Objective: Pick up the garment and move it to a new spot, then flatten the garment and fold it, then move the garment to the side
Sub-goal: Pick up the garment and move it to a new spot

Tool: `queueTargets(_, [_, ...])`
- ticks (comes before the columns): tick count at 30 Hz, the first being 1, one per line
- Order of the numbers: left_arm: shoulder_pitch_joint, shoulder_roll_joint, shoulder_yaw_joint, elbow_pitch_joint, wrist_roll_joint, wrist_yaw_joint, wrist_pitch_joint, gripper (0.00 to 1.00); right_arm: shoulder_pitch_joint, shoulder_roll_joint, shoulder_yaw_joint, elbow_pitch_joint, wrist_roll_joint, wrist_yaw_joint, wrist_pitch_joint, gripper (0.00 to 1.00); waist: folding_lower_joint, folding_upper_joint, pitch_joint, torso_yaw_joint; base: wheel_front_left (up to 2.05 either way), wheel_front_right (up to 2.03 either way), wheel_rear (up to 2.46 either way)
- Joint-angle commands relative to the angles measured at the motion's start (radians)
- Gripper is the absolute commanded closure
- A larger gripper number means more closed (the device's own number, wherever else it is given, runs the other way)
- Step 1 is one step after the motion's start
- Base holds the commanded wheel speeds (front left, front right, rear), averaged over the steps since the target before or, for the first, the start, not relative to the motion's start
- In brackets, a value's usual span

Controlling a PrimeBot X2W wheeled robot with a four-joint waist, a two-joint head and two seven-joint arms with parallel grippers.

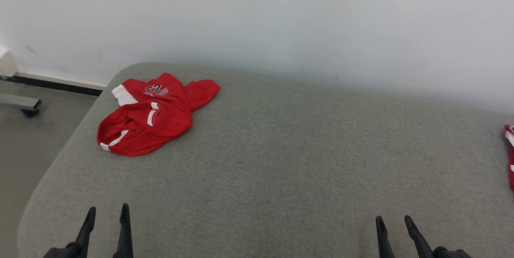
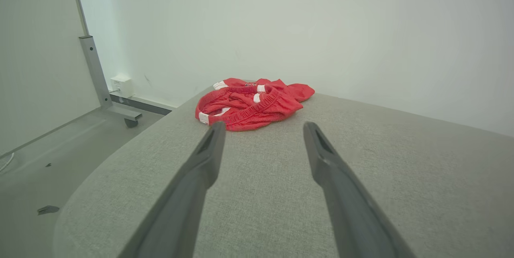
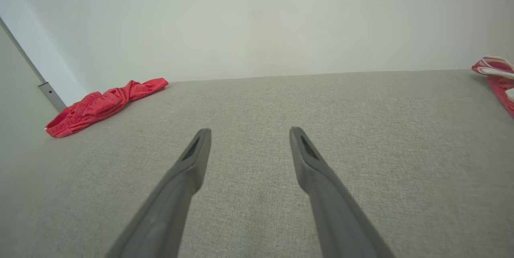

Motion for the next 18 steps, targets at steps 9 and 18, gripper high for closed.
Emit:
queueTargets(9, [-0.004,0.021,0.015,0.011,0.002,0.008,0.0,0.0,-0.011,0.004,0.018,0.01,0.007,-0.003,-0.004,0.0,-0.0001,0.0,0.007,0.199,0.0,0.0,0.0])
queueTargets(18, [0.0,0.027,0.029,0.005,-0.007,0.012,0.0,0.0,-0.03,0.005,0.043,0.011,0.008,-0.003,-0.004,0.0,-0.0001,0.0,0.024,0.243,0.0,0.0,0.0])
